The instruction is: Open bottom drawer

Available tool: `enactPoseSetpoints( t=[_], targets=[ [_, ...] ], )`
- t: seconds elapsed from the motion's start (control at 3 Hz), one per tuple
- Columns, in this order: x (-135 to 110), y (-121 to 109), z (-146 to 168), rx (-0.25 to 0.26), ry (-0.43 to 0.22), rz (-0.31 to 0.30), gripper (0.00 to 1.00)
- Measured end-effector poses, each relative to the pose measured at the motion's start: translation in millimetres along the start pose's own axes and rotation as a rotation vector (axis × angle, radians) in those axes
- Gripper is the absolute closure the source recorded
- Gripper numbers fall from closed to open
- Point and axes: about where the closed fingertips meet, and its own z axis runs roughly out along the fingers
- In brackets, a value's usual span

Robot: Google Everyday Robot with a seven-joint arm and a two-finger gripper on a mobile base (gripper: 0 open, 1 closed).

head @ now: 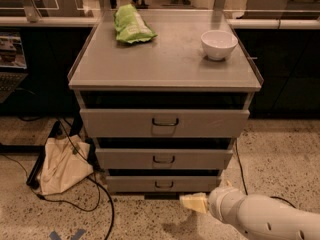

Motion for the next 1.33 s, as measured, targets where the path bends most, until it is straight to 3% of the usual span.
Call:
enactPoseSetpoints(
  t=[0.67,1.0,1.33],
  targets=[
    [0.0,0.0,0.0,0.0,0.0,0.0,0.61],
    [0.6,-1.0,1.0,0.003,-0.004,0.005,0.92],
    [4.7,-17.1,16.4,0.043,-0.08,0.071,1.0]
  ],
)
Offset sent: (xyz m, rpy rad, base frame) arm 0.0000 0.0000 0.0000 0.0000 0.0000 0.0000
